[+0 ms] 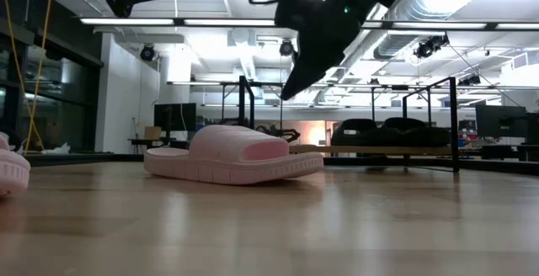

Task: Pick and place slides into the shelf
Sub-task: Put the top pink slides on the shelf

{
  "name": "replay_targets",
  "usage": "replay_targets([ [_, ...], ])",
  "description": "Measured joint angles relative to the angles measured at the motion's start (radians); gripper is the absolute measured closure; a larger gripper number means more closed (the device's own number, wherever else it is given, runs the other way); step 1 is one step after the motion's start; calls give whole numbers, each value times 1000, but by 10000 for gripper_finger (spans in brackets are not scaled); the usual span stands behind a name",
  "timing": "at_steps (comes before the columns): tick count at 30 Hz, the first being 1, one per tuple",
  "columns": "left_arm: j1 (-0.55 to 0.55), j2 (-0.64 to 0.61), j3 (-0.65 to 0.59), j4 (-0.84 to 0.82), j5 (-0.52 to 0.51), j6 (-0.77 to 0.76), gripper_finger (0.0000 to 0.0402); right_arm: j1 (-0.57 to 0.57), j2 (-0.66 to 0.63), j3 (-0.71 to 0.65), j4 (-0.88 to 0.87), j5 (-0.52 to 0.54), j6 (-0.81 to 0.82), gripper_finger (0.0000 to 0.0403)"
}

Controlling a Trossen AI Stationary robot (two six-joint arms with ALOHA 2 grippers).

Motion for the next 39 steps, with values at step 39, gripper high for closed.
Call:
replay_targets([
  [39, 0, -40, 0, -44, -52, -107, 234, 335, 100, -2, 60, 460, -37, 306],
])
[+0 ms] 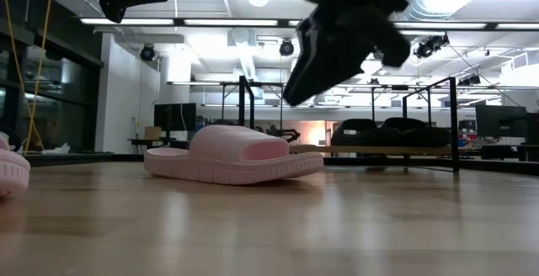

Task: Pick and place slides into the shelf
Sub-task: Put the top pink slides on the shelf

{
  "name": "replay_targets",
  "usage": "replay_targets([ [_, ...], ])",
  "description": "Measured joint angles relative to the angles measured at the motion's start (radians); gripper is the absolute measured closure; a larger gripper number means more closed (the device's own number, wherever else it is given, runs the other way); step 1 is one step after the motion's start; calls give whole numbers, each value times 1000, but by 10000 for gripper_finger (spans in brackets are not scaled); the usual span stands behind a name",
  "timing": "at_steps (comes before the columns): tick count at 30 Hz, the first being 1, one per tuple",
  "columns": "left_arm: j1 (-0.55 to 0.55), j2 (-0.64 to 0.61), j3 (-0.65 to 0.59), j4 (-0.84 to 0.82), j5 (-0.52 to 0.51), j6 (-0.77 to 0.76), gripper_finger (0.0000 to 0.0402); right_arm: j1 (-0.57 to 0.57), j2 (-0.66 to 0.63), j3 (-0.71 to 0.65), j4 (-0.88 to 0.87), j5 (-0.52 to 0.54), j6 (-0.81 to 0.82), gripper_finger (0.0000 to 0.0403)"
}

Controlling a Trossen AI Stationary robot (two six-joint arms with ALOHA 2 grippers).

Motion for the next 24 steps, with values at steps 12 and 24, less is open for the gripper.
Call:
replay_targets([
  [12, 0, 0, 0, 0, 0, -13, 234, -7, 19, 0, 33, 0, -17, 306],
  [24, 0, 0, 0, 0, 0, -13, 234, -9, 52, 2, 17, 8, -65, 306],
])
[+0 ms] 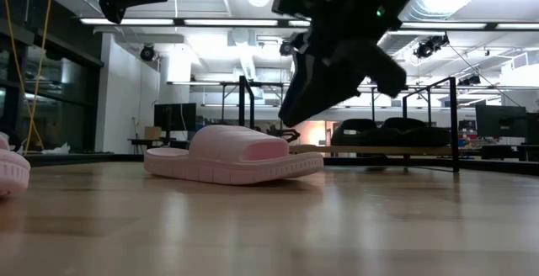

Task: Pick and place slides into the shelf
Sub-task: Put the top pink slides on the shelf

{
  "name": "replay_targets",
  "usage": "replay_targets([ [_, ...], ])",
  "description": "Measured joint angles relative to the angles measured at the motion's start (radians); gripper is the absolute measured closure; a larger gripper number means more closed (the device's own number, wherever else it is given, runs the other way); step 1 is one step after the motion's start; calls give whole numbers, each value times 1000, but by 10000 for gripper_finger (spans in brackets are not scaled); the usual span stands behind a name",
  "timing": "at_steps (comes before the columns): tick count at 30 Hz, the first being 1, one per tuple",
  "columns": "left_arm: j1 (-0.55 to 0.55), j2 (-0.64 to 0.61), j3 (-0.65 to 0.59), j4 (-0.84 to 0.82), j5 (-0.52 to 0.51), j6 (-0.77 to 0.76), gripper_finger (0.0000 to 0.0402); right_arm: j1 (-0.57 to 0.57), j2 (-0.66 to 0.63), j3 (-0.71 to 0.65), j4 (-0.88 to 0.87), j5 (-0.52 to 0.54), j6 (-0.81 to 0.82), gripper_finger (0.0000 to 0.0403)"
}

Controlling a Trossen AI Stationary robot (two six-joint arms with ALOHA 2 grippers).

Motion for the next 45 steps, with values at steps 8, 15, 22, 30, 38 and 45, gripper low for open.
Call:
replay_targets([
  [8, 0, 0, 0, 1, 0, 0, 234, -1, 27, 0, 20, 99, -24, 306],
  [15, 0, 0, 0, 0, 0, 0, 234, 0, 27, 0, 26, 100, -24, 274],
  [22, 0, 0, 0, 0, 0, 0, 234, -1, 27, 0, 43, 124, -24, 208],
  [30, 0, 0, 0, 0, 0, 0, 234, -1, 59, 0, 62, 127, -73, 192],
  [38, 0, 0, 0, 0, 0, 1, 234, -10, 119, 0, 170, 204, -134, 192],
  [45, 0, 0, 0, 0, 0, 5, 234, -16, 152, 1, 218, 221, -158, 192],
])
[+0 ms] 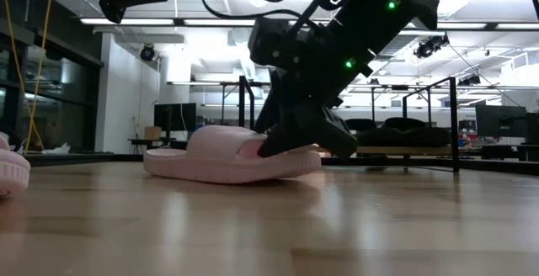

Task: Pick and place slides into the shelf
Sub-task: Put the top pink slides on the shelf

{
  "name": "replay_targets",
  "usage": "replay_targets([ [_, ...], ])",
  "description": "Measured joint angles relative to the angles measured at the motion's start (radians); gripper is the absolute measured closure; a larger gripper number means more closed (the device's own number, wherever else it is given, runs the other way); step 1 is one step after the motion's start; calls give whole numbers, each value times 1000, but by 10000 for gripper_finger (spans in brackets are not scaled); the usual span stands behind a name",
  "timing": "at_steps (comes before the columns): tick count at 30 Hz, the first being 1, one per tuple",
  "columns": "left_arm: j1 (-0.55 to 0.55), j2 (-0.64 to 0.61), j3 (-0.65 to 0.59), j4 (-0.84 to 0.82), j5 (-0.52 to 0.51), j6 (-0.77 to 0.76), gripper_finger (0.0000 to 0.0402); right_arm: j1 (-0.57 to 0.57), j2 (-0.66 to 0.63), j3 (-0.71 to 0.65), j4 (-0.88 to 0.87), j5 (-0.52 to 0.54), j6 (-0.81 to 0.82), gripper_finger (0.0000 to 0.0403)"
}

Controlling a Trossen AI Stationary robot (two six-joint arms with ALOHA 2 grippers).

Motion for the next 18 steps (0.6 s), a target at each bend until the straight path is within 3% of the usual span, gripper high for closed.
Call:
replay_targets([
  [18, 0, 0, 0, 1, 0, 0, 234, -12, 11, 0, 18, 41, 57, 192],
])
